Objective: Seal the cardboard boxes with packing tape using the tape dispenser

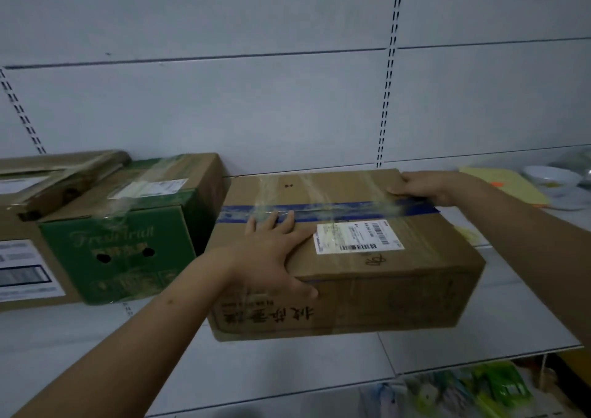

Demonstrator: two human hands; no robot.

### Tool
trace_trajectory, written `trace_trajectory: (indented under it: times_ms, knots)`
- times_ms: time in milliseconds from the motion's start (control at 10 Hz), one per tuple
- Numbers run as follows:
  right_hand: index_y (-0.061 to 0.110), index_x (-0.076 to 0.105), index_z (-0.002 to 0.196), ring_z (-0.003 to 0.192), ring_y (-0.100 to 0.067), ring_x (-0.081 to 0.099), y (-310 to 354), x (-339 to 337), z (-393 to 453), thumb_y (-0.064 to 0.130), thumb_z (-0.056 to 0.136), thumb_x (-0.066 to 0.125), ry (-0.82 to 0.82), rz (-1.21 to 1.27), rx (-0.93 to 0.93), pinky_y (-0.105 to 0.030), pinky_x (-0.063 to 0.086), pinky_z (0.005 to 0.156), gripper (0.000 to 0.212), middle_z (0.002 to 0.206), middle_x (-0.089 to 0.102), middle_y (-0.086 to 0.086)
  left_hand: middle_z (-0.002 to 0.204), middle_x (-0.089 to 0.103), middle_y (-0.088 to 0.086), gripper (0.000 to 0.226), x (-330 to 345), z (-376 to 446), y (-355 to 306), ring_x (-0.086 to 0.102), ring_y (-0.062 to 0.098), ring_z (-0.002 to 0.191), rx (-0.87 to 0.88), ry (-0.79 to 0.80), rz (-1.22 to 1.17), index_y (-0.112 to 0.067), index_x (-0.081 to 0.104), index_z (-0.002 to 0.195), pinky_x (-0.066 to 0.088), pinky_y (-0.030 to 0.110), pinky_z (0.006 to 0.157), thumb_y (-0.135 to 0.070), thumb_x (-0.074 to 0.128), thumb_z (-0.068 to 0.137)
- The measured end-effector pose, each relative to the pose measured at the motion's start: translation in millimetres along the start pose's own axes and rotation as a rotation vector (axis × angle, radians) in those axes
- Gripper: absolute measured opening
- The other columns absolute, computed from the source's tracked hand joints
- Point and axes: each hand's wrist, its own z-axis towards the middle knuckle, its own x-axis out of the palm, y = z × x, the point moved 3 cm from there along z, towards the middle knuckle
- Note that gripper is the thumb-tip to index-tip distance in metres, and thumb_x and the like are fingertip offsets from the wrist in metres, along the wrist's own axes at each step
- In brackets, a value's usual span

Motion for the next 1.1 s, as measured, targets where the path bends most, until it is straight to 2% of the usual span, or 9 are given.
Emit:
trace_trajectory:
  times_ms: [100, 200, 300, 400, 500, 700, 900, 1000, 1100]
  knots:
    - [0.016, 0.053, 0.131, 0.105, -0.020, 0.065, -21.3, -7.0, -13.6, 0.036, 0.095, 0.059, 0.130, 0.163, 0.009, -0.038, 0.054, 0.092, 0.042, 0.125, 0.065, -0.010, 0.167, -0.003, -0.007, 0.096, -7.8, 16.1, 10.8, -0.007, 0.022, 0.153, -0.020, -0.065, 0.017, -0.052, 0.001, 0.154, -0.004, 0.056, 0.122, -0.084, 0.049, 0.078]
    - [0.023, 0.060, 0.126, 0.110, -0.020, 0.065, -37.0, -7.3, -15.8, 0.039, 0.093, 0.061, 0.120, 0.281, 0.018, -0.042, 0.052, 0.097, 0.037, 0.121, 0.069, -0.001, 0.166, 0.013, -0.010, 0.087, -12.1, 31.6, 28.0, 0.011, 0.017, 0.152, -0.072, -0.219, 0.020, -0.045, 0.015, 0.156, 0.011, 0.048, 0.123, -0.080, 0.046, 0.083]
    - [0.028, 0.053, 0.128, 0.103, -0.022, 0.063, -35.2, 8.7, -8.5, 0.043, 0.098, 0.054, 0.003, 0.201, -0.006, -0.042, 0.052, 0.091, 0.034, 0.120, 0.066, -0.003, 0.164, 0.022, -0.008, 0.083, -10.9, 45.0, 40.0, 0.019, 0.016, 0.150, -0.116, -0.313, 0.091, -0.041, 0.019, 0.156, 0.017, 0.041, 0.121, -0.080, 0.038, 0.085]
    - [0.031, 0.044, 0.136, 0.103, -0.022, 0.060, -25.4, 28.6, 5.1, 0.050, 0.098, 0.047, -0.125, 0.174, -0.067, -0.036, 0.050, 0.081, 0.043, 0.124, 0.059, -0.002, 0.164, 0.021, -0.008, 0.082, -8.6, 48.8, 56.8, 0.017, 0.017, 0.151, -0.148, -0.309, 0.074, -0.041, 0.019, 0.156, 0.016, 0.042, 0.121, -0.079, 0.037, 0.086]
    - [0.028, 0.039, 0.144, 0.112, -0.025, 0.057, -14.1, 41.1, 16.2, 0.050, 0.099, 0.046, -0.124, 0.212, -0.095, -0.035, 0.049, 0.083, 0.051, 0.134, 0.054, -0.004, 0.165, 0.016, -0.010, 0.082, -7.0, 42.1, 74.2, 0.012, 0.016, 0.152, -0.198, -0.296, 0.085, -0.043, 0.016, 0.156, 0.017, 0.041, 0.121, -0.080, 0.035, 0.086]
    - [0.024, 0.039, 0.146, 0.116, -0.024, 0.052, -4.5, 52.7, 19.7, 0.047, 0.100, 0.043, -0.171, 0.199, -0.113, -0.035, 0.047, 0.093, 0.052, 0.140, 0.050, -0.007, 0.166, 0.013, -0.010, 0.081, -6.6, 39.0, 85.8, 0.011, 0.014, 0.152, -0.221, -0.265, 0.076, -0.043, 0.013, 0.157, 0.014, 0.044, 0.122, -0.078, 0.035, 0.087]
    - [0.011, 0.040, 0.145, 0.126, -0.029, 0.047, 13.2, 58.1, -3.7, 0.034, 0.105, 0.032, -0.274, 0.013, -0.139, -0.030, 0.037, 0.094, 0.046, 0.145, 0.046, -0.015, 0.165, 0.017, -0.008, 0.075, -2.1, 32.5, 82.9, 0.013, 0.019, 0.152, -0.252, -0.311, 0.113, -0.042, 0.016, 0.156, 0.016, 0.049, 0.120, -0.074, 0.034, 0.091]
    - [0.007, 0.052, 0.129, 0.120, -0.030, 0.050, 15.5, 57.2, -15.7, 0.028, 0.103, 0.038, -0.321, -0.202, -0.223, -0.030, 0.038, 0.088, 0.036, 0.132, 0.054, -0.018, 0.164, 0.019, -0.008, 0.074, -2.7, 27.4, 77.9, 0.016, 0.022, 0.151, -0.266, -0.348, 0.121, -0.041, 0.019, 0.156, 0.017, 0.049, 0.119, -0.075, 0.032, 0.091]
    - [0.021, 0.053, 0.134, 0.132, -0.024, 0.043, 31.2, 56.8, -49.3, 0.031, 0.099, 0.050, -0.414, -0.206, -0.461, -0.028, 0.035, 0.103, 0.036, 0.139, 0.050, -0.006, 0.164, 0.020, -0.008, 0.075, -3.7, 23.6, 75.2, 0.017, 0.022, 0.150, -0.275, -0.350, 0.116, -0.040, 0.019, 0.156, 0.018, 0.049, 0.120, -0.076, 0.032, 0.091]
